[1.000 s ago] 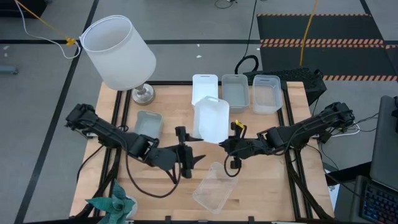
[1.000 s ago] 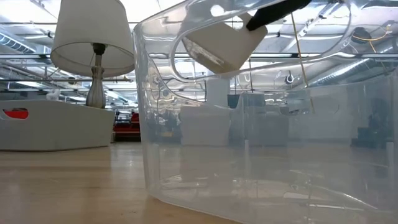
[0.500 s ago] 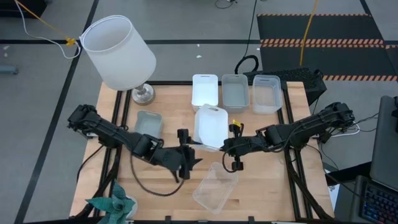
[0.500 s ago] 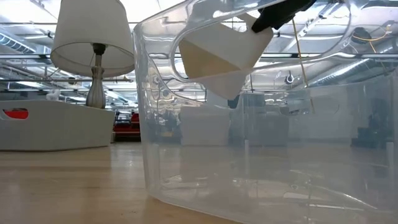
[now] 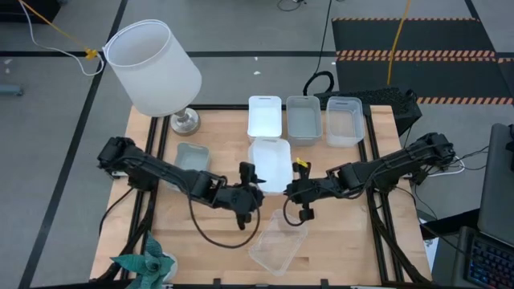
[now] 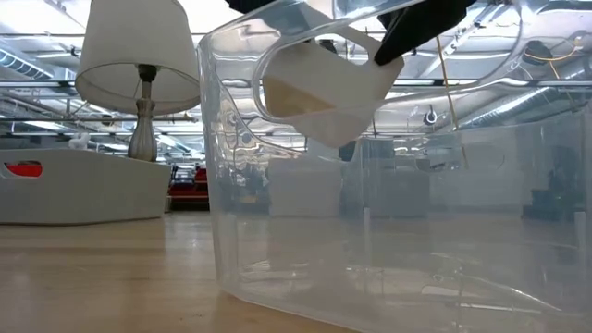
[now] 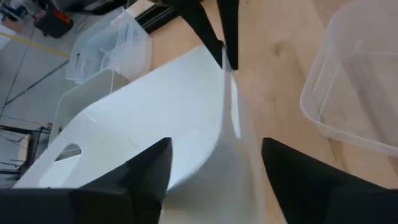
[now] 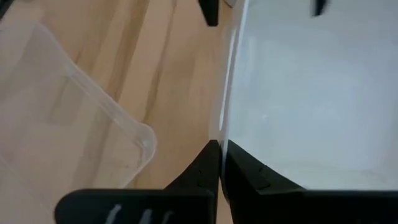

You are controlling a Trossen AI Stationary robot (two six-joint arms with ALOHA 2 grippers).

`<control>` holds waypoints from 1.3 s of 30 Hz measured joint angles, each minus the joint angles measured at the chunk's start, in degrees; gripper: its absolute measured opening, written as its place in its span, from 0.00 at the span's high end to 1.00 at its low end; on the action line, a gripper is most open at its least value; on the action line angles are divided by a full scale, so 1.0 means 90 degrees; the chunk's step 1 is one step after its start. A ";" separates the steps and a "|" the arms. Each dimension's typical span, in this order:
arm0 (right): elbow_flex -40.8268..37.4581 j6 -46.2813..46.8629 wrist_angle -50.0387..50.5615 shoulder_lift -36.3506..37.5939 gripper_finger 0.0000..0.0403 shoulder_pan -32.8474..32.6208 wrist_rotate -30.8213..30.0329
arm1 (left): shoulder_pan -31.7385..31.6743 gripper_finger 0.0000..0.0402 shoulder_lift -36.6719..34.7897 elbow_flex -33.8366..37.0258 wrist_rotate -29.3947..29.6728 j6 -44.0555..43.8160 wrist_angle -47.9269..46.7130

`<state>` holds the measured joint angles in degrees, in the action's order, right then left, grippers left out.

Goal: Stack baskets by color
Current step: Stack the bottom white bin on top of the top white bin

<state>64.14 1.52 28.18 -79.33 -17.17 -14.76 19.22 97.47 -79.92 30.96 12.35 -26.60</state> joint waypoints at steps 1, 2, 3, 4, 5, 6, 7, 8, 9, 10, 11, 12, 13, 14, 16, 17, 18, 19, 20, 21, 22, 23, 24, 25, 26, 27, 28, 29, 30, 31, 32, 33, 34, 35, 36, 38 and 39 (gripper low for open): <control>0.0000 -0.0021 0.0038 0.0000 0.98 0.0000 -0.0022 | -0.0010 0.41 0.0005 0.0000 -0.0005 -0.0003 -0.0010; 0.0000 -0.0043 0.0067 0.0000 0.98 0.0005 -0.0027 | -0.0016 0.44 0.0005 0.0000 -0.0021 0.0004 -0.0019; 0.0000 -0.0061 0.0070 0.0000 0.98 0.0026 -0.0026 | -0.0017 0.47 0.0003 0.0000 -0.0051 0.0055 -0.0026; 0.0000 -0.0058 0.0072 0.0000 0.98 0.0035 -0.0026 | -0.0023 0.50 -0.0002 0.0000 -0.0128 0.0126 -0.0026; 0.0000 -0.0050 0.0080 0.0000 0.98 0.0039 -0.0022 | -0.0024 0.53 -0.0002 0.0000 -0.0223 0.0216 -0.0024; 0.0000 -0.0037 0.0084 0.0000 0.98 0.0039 -0.0020 | -0.0022 0.56 -0.0002 0.0000 -0.0277 0.0310 -0.0022; 0.0000 -0.0039 0.0080 0.0000 0.98 0.0039 -0.0020 | -0.0017 0.59 -0.0002 0.0000 -0.0292 0.0419 -0.0004; 0.0000 -0.0046 0.0088 0.0000 0.98 0.0038 -0.0022 | -0.0014 0.61 -0.0002 0.0000 -0.0312 0.0518 0.0036; 0.0000 -0.0047 0.0106 0.0000 0.98 0.0036 -0.0022 | -0.0013 0.63 -0.0002 0.0000 -0.0303 0.0583 0.0092; 0.0000 -0.0046 0.0124 0.0000 0.98 0.0039 -0.0024 | -0.0009 0.65 -0.0002 0.0000 -0.0274 0.0610 0.0154; -0.0001 -0.0047 0.0138 0.0000 0.98 0.0039 -0.0024 | -0.0005 0.65 -0.0002 0.0000 -0.0267 0.0618 0.0236; -0.0002 -0.0046 0.0148 0.0000 0.98 0.0039 -0.0033 | -0.0005 0.65 -0.0002 0.0000 -0.0258 0.0602 0.0320; -0.0002 -0.0044 0.0152 0.0000 0.98 0.0039 -0.0041 | -0.0003 0.65 -0.0002 0.0000 -0.0243 0.0529 0.0409; -0.0002 -0.0042 0.0139 0.0000 0.98 0.0039 -0.0041 | 0.0006 0.63 -0.0002 0.0000 -0.0225 0.0447 0.0512; 0.0000 -0.0033 0.0033 0.0000 0.98 0.0039 -0.0039 | -0.0016 0.57 -0.0002 0.0000 -0.0271 0.0383 0.0637; 0.0000 -0.0031 0.0045 0.0000 0.98 0.0039 -0.0037 | -0.0041 0.53 -0.0002 0.0000 -0.0292 0.0382 0.0617; 0.0000 -0.0026 0.0059 0.0000 0.98 0.0040 -0.0038 | -0.0073 0.49 -0.0002 0.0000 -0.0368 0.0354 0.0610; 0.0000 -0.0017 0.0061 0.0000 0.98 0.0046 -0.0048 | -0.0114 0.45 -0.0003 -0.0023 -0.0462 0.0297 0.0574; 0.0000 -0.0015 0.0063 0.0000 0.98 0.0064 -0.0059 | -0.0164 0.42 -0.0025 -0.0128 -0.0622 0.0169 0.0404; 0.0000 -0.0010 0.0058 0.0000 0.98 0.0078 -0.0082 | -0.0227 0.38 -0.0042 -0.0306 -0.0883 -0.0004 0.0174; 0.0000 0.0012 0.0061 0.0000 0.98 0.0082 -0.0171 | -0.0307 0.35 -0.0065 -0.0523 -0.1109 -0.0187 -0.0029; 0.0000 0.0032 0.0068 0.0000 0.98 0.0105 -0.0242 | -0.0364 0.33 -0.0089 -0.0750 -0.1250 -0.0344 -0.0265; 0.0000 0.0041 0.0080 0.0000 0.98 0.0122 -0.0338 | -0.0408 0.32 -0.0109 -0.0957 -0.1283 -0.0428 -0.0553; 0.0000 0.0041 0.0087 0.0000 0.98 0.0147 -0.0376 | -0.0442 0.32 -0.0116 -0.1122 -0.1282 -0.0445 -0.0833; 0.0000 0.0043 0.0082 0.0000 0.98 0.0178 -0.0380 | -0.0465 0.33 -0.0112 -0.1246 -0.1281 -0.0418 -0.1050; 0.0000 0.0045 0.0081 0.0000 0.98 0.0208 -0.0376 | -0.0481 0.34 -0.0096 -0.1311 -0.1289 -0.0313 -0.1166; 0.0000 0.0044 0.0085 0.0000 0.98 0.0235 -0.0374 | -0.0500 0.35 -0.0085 -0.1334 -0.1327 -0.0201 -0.1209; 0.0000 0.0070 0.0083 0.0000 0.98 0.0258 -0.0374 | -0.0502 0.37 -0.0082 -0.1336 -0.1347 -0.0075 -0.1222; 0.0000 0.0089 0.0085 0.0000 0.98 0.0283 -0.0372 | -0.0502 0.39 -0.0082 -0.1336 -0.1414 0.0038 -0.1232; 0.0000 0.0092 0.0083 0.0000 0.98 0.0294 -0.0371 | -0.0505 0.42 -0.0075 -0.1340 -0.1463 0.0141 -0.1252; 0.0000 0.0092 0.0083 0.0000 0.98 0.0304 -0.0369 | -0.0518 0.44 0.0004 -0.1354 -0.1462 0.0248 -0.1242; 0.0000 0.0095 0.0083 0.0000 0.98 0.0316 -0.0368 | -0.0527 0.46 0.0078 -0.1362 -0.1432 0.0357 -0.1206; 0.0000 0.0113 0.0083 0.0000 0.98 0.0318 -0.0364 | -0.0531 0.49 0.0158 -0.1358 -0.1355 0.0455 -0.1236; 0.0000 0.0133 0.0085 0.0000 0.98 0.0318 -0.0364 | -0.0532 0.51 0.0250 -0.1344 -0.1300 0.0526 -0.1301; 0.0000 0.0146 0.0083 0.0000 0.98 0.0318 -0.0364 | -0.0532 0.53 0.0337 -0.1338 -0.1274 0.0587 -0.1320; 0.0000 0.0164 0.0095 0.0000 0.98 0.0318 -0.0364 | -0.0532 0.56 0.0422 -0.1338 -0.1214 0.0619 -0.1306; 0.0000 0.0162 0.0090 0.0000 0.98 0.0318 -0.0364 | -0.0532 0.57 0.0439 -0.1341 -0.1140 0.0618 -0.1371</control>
<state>64.14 2.98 29.00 -79.33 -14.31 -18.04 14.44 101.42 -91.98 20.69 17.91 -38.94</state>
